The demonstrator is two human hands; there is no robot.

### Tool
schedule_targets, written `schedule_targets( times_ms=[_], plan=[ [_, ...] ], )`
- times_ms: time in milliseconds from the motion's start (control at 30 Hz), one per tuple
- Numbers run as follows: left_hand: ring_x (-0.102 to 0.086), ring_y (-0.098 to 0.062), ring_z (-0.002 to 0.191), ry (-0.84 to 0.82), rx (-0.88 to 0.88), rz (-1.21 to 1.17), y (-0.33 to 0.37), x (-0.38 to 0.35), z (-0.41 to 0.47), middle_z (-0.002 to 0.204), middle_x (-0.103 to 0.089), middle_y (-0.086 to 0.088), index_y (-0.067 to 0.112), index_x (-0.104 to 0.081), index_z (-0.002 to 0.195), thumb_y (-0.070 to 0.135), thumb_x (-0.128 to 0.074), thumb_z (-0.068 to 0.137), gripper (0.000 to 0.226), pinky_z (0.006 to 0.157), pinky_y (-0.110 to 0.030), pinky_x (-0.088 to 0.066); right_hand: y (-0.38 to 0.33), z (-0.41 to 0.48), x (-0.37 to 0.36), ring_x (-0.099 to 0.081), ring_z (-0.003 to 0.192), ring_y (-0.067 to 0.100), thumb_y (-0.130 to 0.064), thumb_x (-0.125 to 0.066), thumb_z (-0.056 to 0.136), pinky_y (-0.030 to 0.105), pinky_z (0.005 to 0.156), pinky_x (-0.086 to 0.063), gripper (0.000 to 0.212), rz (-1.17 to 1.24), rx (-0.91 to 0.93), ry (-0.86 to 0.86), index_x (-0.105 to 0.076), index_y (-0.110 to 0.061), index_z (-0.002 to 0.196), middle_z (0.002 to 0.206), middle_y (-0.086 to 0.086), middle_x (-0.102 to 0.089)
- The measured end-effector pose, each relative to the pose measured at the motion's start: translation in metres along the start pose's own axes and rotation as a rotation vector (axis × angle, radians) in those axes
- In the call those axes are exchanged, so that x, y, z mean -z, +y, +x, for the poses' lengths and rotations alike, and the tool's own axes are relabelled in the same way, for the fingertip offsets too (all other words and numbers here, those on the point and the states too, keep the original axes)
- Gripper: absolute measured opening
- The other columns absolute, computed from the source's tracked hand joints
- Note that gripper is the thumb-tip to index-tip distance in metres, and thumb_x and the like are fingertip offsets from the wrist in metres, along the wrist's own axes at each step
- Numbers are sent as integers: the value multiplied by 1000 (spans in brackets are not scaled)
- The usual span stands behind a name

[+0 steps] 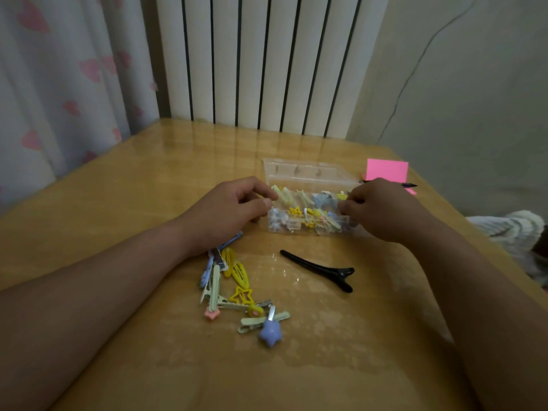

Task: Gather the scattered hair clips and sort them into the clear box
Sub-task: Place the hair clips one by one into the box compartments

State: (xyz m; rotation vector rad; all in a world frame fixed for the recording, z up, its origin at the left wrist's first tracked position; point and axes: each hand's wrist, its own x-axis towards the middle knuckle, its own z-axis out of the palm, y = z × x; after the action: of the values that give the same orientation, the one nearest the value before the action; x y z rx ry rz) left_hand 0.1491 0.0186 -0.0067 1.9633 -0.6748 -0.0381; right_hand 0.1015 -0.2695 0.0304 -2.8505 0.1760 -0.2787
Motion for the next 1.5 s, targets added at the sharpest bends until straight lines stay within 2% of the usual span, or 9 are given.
schedule_targets(
  times_ms=[233,400,600,733,900,1033,1233,1333,1500],
  plan=[
    [-70,-24,100,-2,12,-6,0,0,0,103,-75,-9,29,-76,114,27,-66,105,14,98,-44,-56,-5,-10,-1,-64,74,11,-40,-62,103,31,66,-52,25,72,65,226,-77,-20,101,84,-7,-71],
    [-71,-22,96,-9,6,-7,0,1,0,102,-74,-12,26,-76,115,25,-66,105,14,96,-39,-56,-29,-23,-3,-64,76,1,-36,-65,102,34,71,-57,17,259,194,321,-77,-24,100,82,-18,-68],
    [-72,-21,96,-5,1,-4,0,1,0,103,-75,-10,23,-75,117,24,-65,105,15,87,-28,-56,-62,-48,-10,-62,82,-1,-37,-68,97,24,71,-50,8,275,393,95,-75,-35,101,88,-20,-69],
    [-72,-28,98,-12,-9,-38,-2,1,1,103,-76,-14,20,-75,115,22,-66,104,15,92,-38,-56,-84,-61,-15,-62,83,0,-39,-72,94,19,70,-48,5,264,476,-33,-76,-37,97,88,-18,-71],
    [-67,-11,86,-26,-1,-73,-1,2,1,92,-73,-4,18,-75,117,20,-66,104,16,84,-27,-54,-107,-72,-27,-61,78,2,-58,-66,93,30,69,-51,29,134,513,-161,-73,-35,108,85,-16,-65],
    [-67,-9,82,-23,0,-69,1,2,0,95,-73,-12,18,-75,116,20,-66,104,15,78,-22,-54,-117,-78,-30,-60,80,5,-55,-68,92,30,67,-50,26,44,537,-192,-64,-34,107,91,-15,-63],
    [-69,-18,87,-15,-8,-52,0,1,1,99,-73,-17,22,-76,113,22,-67,103,14,88,-40,-56,-119,-78,-29,-62,80,13,-35,-68,91,35,68,-51,11,66,523,-225,-64,-27,98,89,-8,-67],
    [-68,-15,85,-6,-18,-56,-1,1,1,95,-73,-11,23,-76,113,21,-67,104,13,88,-41,-55,-118,-78,-27,-59,77,12,-28,-66,92,34,67,-49,6,96,538,-230,-63,-25,95,85,-7,-65],
    [-73,-25,101,-9,-7,-39,-1,1,1,103,-77,-6,32,-76,111,30,-66,103,14,98,-50,-58,-90,-60,-2,-62,81,2,-28,-72,96,17,70,-49,9,360,375,-73,-63,-29,99,89,-12,-65]
  ],
)
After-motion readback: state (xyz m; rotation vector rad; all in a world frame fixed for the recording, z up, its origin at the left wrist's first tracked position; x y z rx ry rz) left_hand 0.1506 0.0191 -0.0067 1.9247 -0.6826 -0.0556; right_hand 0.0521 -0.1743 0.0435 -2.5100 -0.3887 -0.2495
